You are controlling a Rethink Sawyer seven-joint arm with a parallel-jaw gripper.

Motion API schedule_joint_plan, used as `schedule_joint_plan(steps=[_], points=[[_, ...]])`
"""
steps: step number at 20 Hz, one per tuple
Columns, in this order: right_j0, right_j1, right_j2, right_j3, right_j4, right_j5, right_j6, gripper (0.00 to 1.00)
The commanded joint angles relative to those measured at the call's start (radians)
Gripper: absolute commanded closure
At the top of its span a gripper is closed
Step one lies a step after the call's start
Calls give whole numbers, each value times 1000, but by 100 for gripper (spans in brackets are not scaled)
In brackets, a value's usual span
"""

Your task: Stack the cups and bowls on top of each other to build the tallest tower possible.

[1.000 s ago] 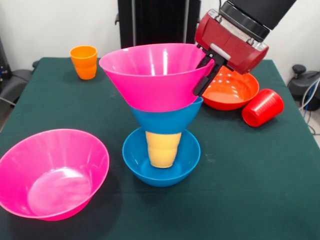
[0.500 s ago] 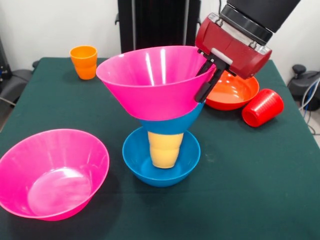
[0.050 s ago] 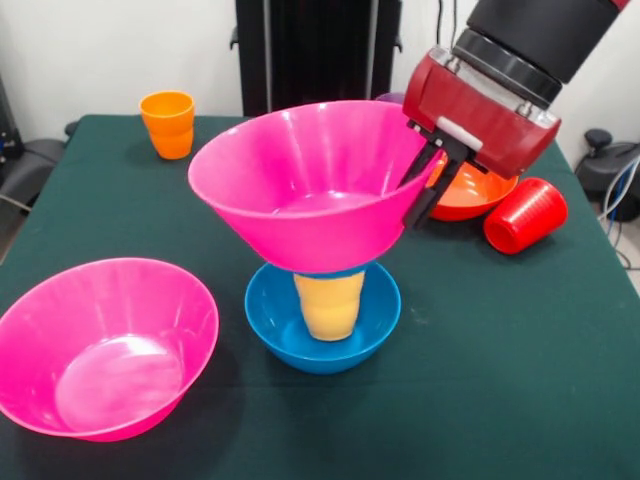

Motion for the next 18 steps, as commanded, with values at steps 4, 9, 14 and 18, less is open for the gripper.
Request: schedule_joint_plan(steps=[4,9,14,18], points=[[19,86,28,-80,-57,-95,73,100],[29,106,-2,-90,-46,-111,91,100],[33,123,-18,-98,-27,-121,114,100],[38,133,-30,-103,-17,-119,127,100]])
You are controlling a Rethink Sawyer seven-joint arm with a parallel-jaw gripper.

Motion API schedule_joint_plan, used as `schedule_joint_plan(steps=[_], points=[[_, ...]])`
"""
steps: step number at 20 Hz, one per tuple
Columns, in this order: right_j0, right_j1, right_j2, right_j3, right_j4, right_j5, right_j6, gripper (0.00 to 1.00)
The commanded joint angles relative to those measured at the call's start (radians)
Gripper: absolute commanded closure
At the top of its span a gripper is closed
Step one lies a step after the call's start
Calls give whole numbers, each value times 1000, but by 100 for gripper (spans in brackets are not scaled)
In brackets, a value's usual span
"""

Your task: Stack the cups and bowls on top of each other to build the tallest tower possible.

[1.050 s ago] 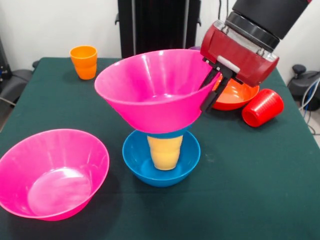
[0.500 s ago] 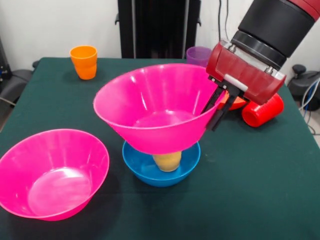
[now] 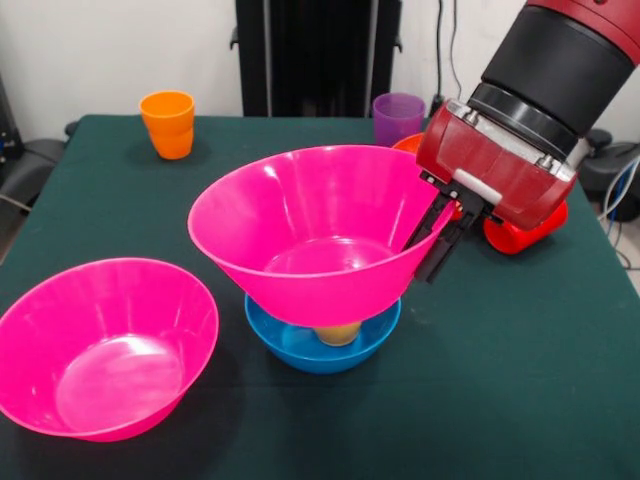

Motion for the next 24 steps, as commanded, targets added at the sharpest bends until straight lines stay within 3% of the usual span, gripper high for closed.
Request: schedule_joint_plan(steps=[1,9,24], points=[[16,35,33,-27,-15,-31,127,100],[19,59,5,-52,-10,-41,141,100],[-26,73,44,-146,24,80,51,100]])
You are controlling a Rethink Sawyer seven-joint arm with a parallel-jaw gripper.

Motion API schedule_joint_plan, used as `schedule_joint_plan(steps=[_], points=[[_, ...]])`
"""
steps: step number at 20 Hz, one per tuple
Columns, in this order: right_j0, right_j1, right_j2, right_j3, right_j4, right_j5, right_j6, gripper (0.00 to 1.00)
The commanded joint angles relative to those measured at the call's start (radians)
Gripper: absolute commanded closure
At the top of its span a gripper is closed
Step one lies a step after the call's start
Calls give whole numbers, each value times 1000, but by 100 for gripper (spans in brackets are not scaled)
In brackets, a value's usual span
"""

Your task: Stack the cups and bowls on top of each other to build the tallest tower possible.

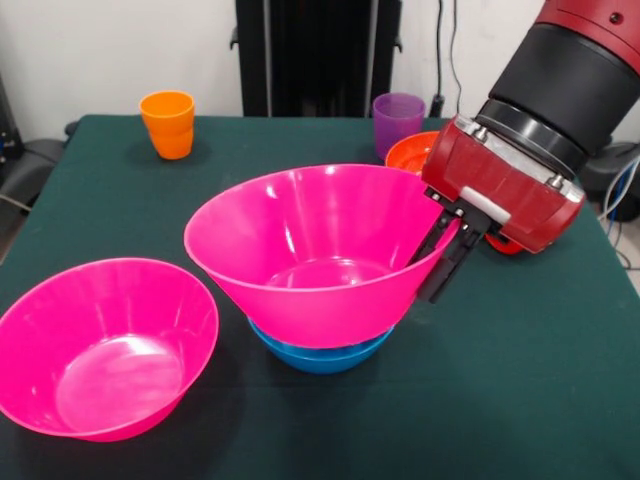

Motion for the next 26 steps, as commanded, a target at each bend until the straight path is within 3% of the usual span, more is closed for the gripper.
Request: schedule_joint_plan(steps=[1,7,8,10,20,26], points=[[-28,21,91,-77,24,84,52,100],[-33,12,104,-79,25,134,20,100],[-43,9,118,-95,33,222,-30,100],[-53,2,129,-107,37,304,-78,100],[-94,-14,175,-157,41,536,-186,100],[-103,-30,208,-152,34,521,-199,100]])
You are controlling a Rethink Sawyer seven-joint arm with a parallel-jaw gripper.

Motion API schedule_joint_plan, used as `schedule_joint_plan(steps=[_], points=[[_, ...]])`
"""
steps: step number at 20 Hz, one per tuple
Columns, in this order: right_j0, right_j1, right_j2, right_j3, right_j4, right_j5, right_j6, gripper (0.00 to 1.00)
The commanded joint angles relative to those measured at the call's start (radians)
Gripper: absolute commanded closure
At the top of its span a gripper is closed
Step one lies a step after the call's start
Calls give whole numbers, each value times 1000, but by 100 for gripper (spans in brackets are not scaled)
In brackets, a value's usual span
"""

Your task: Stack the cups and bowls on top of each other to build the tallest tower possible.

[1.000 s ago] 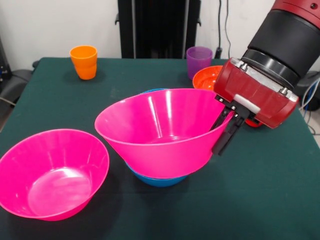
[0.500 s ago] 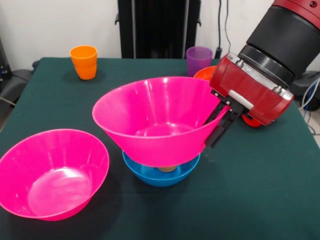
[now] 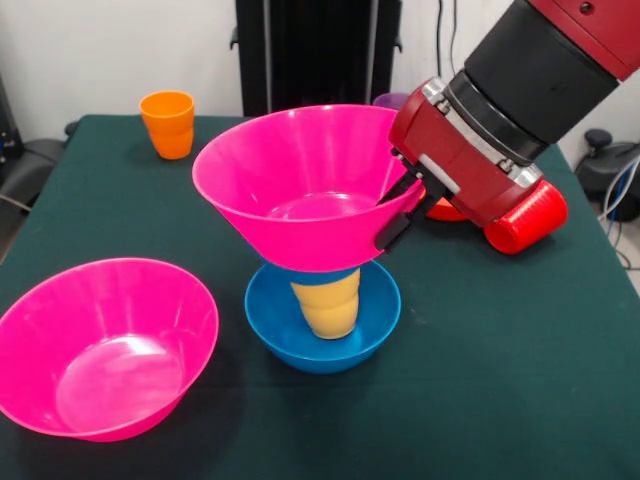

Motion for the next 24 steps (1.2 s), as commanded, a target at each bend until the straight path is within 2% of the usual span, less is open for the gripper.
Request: schedule_joint_plan(steps=[1,9,12,21,24], points=[[-25,-37,173,-21,6,92,-197,100],[-26,-46,193,-24,-13,75,-200,100],[-18,-51,194,-8,-24,17,-161,100],[-15,-51,207,0,-32,-24,-129,100],[-14,-48,213,3,-42,-92,-111,100]])
